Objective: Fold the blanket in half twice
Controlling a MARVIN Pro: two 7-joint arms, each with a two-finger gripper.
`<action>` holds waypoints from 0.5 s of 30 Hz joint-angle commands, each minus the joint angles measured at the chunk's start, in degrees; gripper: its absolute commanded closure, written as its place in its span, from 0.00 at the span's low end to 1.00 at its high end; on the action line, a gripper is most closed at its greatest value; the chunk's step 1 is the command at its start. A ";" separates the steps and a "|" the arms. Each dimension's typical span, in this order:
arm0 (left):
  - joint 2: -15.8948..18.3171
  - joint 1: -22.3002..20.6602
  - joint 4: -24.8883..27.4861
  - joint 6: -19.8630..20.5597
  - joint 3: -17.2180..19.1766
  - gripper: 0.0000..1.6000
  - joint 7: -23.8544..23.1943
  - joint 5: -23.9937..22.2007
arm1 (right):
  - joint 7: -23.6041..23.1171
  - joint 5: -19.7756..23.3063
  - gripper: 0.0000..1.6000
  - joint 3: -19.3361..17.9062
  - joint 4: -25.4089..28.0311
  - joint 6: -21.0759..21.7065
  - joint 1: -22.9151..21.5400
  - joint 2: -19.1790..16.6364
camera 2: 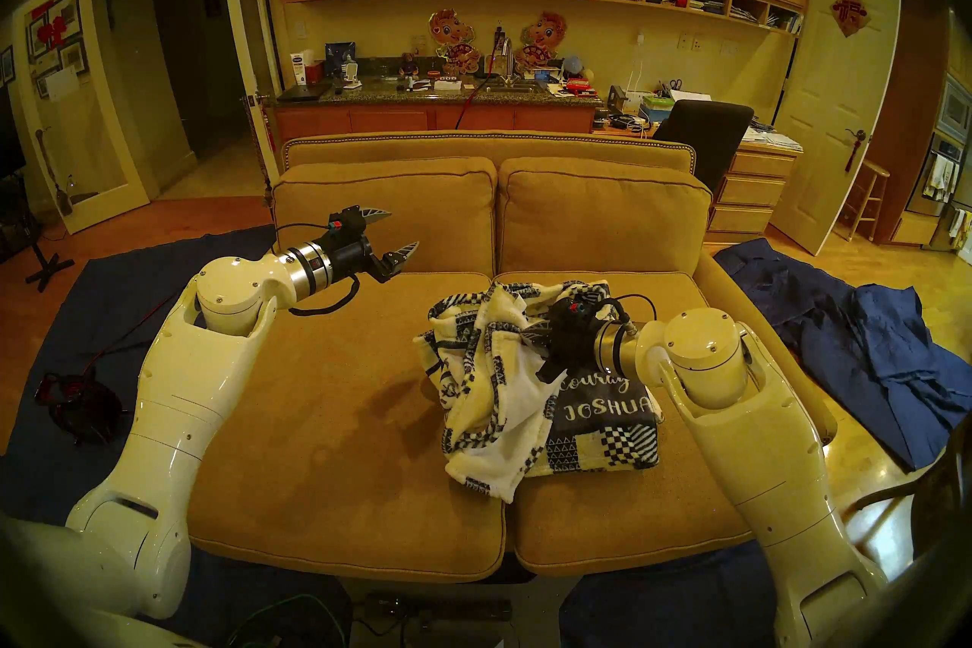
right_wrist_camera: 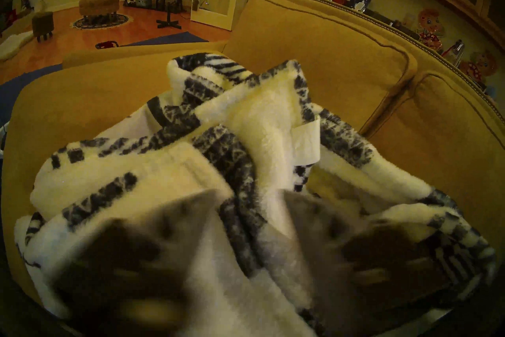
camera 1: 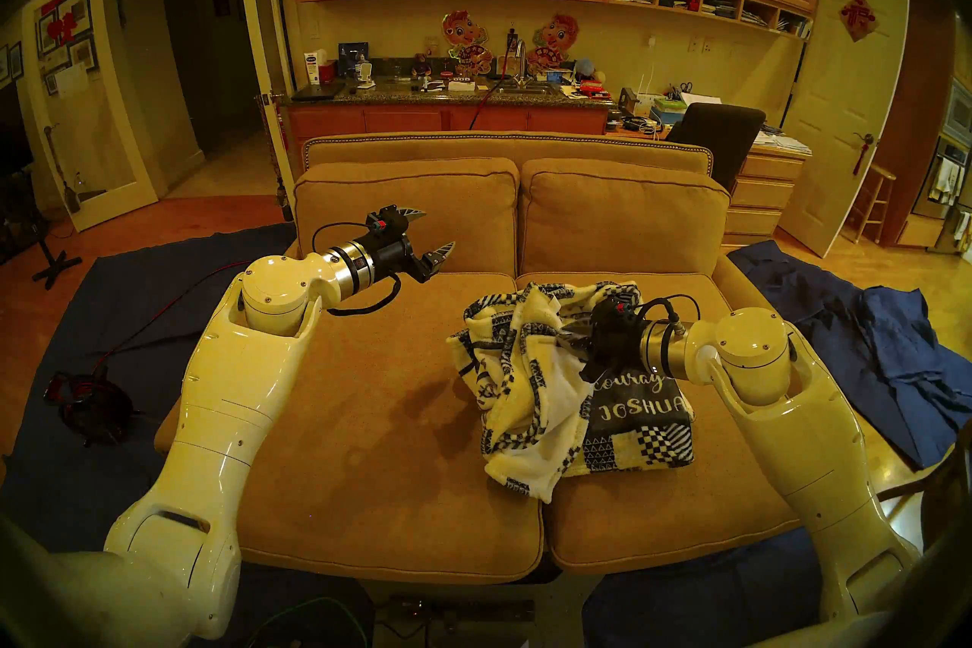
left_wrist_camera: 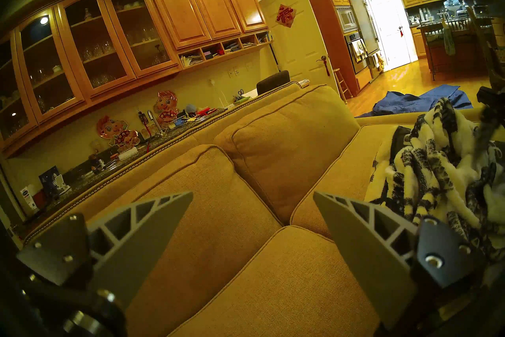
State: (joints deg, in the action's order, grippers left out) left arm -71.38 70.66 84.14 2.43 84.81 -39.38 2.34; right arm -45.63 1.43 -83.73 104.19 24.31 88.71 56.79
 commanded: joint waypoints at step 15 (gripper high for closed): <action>0.10 -0.95 0.51 -0.26 0.24 0.00 0.03 0.10 | -1.06 -0.93 0.29 1.09 0.00 1.22 -0.50 -1.02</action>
State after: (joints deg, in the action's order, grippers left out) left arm -71.43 70.66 84.14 2.42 84.85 -39.42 2.36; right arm -47.06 1.16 -82.88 104.22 25.63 88.70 55.95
